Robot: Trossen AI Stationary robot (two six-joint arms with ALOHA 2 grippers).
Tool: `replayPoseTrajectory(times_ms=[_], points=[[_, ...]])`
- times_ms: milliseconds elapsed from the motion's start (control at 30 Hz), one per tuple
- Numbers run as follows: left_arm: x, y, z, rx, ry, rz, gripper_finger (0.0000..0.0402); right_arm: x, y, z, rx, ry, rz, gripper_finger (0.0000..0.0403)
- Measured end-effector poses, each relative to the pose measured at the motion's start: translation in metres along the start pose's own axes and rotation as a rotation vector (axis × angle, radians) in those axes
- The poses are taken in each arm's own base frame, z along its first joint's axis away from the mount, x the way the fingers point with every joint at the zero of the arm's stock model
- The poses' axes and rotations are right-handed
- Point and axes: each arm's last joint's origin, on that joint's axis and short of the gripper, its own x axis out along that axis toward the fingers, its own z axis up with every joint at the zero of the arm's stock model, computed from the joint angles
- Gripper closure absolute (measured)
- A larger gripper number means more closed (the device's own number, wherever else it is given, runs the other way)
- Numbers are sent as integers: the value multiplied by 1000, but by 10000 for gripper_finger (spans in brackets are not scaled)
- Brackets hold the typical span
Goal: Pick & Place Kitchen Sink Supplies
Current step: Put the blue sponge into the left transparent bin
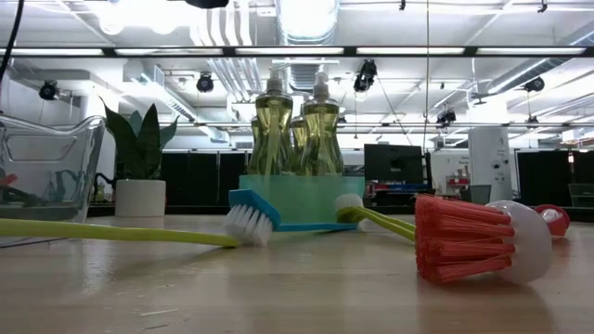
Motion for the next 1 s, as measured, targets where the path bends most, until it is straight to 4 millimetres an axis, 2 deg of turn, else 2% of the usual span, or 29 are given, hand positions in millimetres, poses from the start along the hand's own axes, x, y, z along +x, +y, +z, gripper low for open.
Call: replayPoseTrajectory(times_ms=[400,600,767,1000], points=[[-1,2,2,-9,-4,0,320,0,2,4,-47,-37,20,394],[-2,2,1,7,57,-64,380,0,3,4,-87,-36,33,374],[-5,5,-13,23,256,-131,390,0,1,1,-109,-8,19,318],[-16,22,-46,142,586,-127,365,4,-1,-5,-134,30,-11,250]])
